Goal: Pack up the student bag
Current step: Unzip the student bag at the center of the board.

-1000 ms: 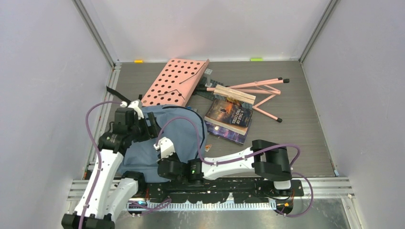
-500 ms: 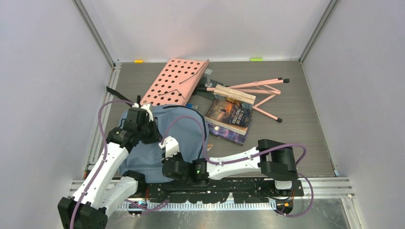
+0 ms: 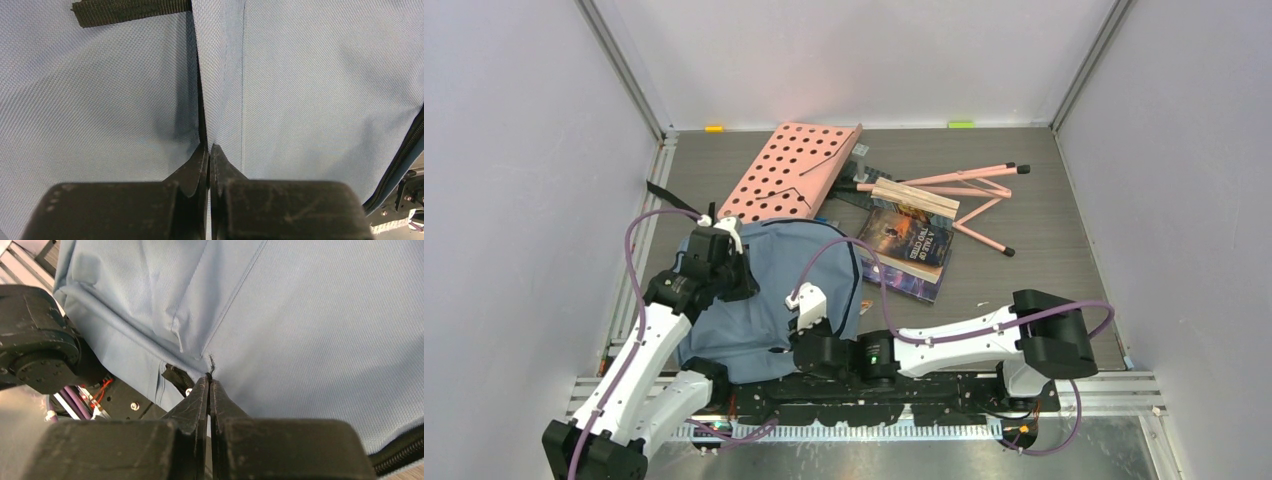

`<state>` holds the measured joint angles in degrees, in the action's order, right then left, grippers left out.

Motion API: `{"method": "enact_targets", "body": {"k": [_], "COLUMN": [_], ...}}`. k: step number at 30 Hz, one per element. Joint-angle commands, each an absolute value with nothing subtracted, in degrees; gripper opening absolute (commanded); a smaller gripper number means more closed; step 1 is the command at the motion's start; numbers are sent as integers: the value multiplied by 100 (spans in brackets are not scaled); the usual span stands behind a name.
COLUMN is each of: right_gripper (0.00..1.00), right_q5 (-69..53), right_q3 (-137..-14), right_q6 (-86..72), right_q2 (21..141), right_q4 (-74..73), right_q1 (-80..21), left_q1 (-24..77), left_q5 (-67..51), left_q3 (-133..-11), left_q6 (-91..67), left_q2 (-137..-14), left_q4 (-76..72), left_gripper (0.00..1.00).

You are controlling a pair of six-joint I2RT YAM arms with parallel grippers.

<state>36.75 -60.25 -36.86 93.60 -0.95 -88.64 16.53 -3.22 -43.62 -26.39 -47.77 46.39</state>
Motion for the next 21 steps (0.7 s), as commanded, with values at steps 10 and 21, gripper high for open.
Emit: {"method": "enact_targets", "body": {"k": [10,21], "right_gripper": [1,0], "right_q5": [5170,6016], "right_q3": [-6055,-6109], "right_q6": [-4156,-3837], "right_q2": [8677,8035], "right_q4": [-1184,-2335], "right_q1": [-8921,-8781], "left_q1": [1635,1635], "left_q5": [268,202], "left_q3": [-4590,-4553], "left_q6": [-2305,-2189], "left_q2": [-4619,-4510], "left_q4": [4590,4534], "left_gripper": [0,0]}}
